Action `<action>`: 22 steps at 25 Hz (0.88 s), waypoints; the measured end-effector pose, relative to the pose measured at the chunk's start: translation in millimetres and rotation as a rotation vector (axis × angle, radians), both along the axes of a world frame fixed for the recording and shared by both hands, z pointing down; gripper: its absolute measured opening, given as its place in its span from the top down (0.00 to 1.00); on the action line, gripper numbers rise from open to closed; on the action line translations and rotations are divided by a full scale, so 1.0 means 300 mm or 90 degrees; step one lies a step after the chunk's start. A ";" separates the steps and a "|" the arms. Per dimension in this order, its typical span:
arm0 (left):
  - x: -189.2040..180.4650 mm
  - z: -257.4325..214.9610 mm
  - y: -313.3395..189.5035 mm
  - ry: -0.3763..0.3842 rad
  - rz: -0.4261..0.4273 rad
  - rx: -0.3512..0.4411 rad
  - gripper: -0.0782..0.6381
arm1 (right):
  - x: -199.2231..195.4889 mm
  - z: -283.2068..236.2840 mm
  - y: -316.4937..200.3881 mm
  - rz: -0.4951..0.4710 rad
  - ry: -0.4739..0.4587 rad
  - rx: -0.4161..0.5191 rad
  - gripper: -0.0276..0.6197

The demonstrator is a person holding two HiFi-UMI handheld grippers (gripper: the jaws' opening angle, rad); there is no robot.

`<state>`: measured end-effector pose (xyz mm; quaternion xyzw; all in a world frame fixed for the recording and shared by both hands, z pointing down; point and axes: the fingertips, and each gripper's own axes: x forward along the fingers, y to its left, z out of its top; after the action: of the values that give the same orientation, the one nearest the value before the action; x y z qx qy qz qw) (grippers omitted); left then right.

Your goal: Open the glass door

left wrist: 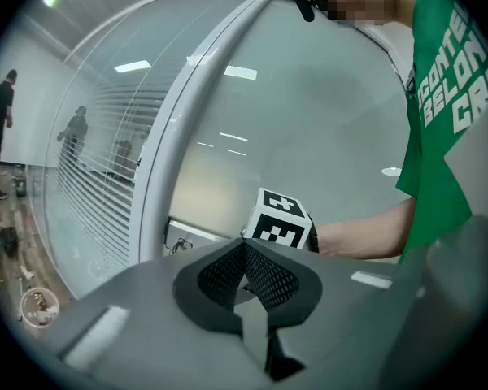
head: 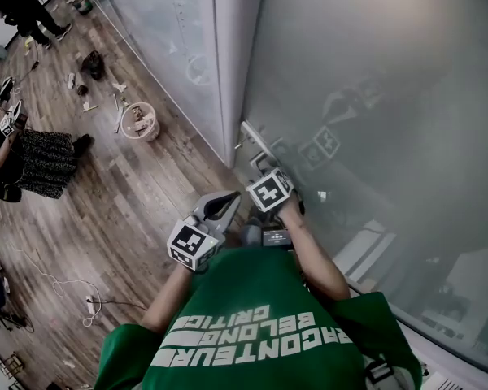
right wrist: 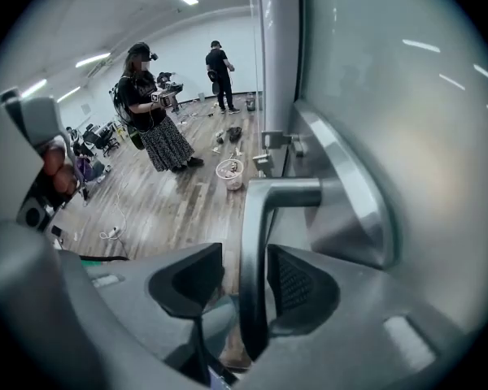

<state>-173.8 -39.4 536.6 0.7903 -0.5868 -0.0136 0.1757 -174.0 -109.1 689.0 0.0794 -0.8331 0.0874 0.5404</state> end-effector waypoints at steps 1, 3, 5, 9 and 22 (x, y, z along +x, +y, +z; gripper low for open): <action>-0.006 0.003 0.003 0.003 -0.005 -0.002 0.87 | -0.007 0.007 0.001 0.003 0.004 -0.016 0.70; -0.021 0.007 0.008 0.007 -0.013 -0.007 0.87 | -0.017 0.026 0.002 0.001 0.021 -0.030 0.72; -0.030 0.018 0.014 0.008 -0.019 -0.011 0.87 | -0.009 0.056 0.004 -0.014 0.053 -0.029 0.74; -0.033 0.045 0.020 0.010 -0.025 -0.013 0.87 | -0.002 0.102 0.010 -0.044 0.086 -0.062 0.81; -0.062 0.048 0.000 0.046 -0.023 -0.016 0.87 | 0.026 0.136 0.008 -0.067 0.199 -0.070 0.97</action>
<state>-192.5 -39.2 550.9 0.7764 -0.5943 -0.0375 0.2066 -166.1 -106.7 729.7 0.0189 -0.7358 0.0911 0.6708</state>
